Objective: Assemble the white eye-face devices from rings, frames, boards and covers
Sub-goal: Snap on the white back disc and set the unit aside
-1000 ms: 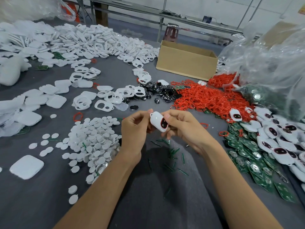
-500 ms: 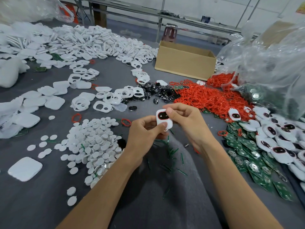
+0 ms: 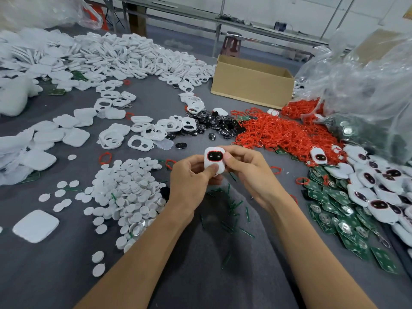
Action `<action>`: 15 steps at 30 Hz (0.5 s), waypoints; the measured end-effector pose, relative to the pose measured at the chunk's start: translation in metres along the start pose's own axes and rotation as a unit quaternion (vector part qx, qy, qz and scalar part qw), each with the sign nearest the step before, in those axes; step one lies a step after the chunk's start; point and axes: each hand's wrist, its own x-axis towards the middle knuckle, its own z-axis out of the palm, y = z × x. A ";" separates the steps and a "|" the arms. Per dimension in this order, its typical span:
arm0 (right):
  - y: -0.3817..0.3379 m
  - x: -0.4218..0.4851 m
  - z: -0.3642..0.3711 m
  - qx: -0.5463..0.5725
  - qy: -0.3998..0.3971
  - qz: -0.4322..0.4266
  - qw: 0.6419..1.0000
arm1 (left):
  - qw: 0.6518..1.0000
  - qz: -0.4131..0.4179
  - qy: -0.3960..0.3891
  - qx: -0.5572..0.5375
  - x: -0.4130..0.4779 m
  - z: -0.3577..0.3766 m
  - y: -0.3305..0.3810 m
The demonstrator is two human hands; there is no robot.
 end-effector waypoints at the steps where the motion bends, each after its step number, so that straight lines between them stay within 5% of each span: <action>1: -0.001 -0.001 0.000 0.001 -0.004 0.001 1.000 | 1.000 -0.004 -0.005 -0.012 0.000 0.000 0.000; 9: -0.003 -0.003 0.004 -0.023 0.000 0.016 1.000 | 0.999 -0.005 -0.033 -0.034 -0.001 0.001 -0.002; 15: 0.000 -0.001 0.003 -0.006 0.078 0.026 0.997 | 0.999 -0.016 0.019 -0.039 0.000 0.002 -0.004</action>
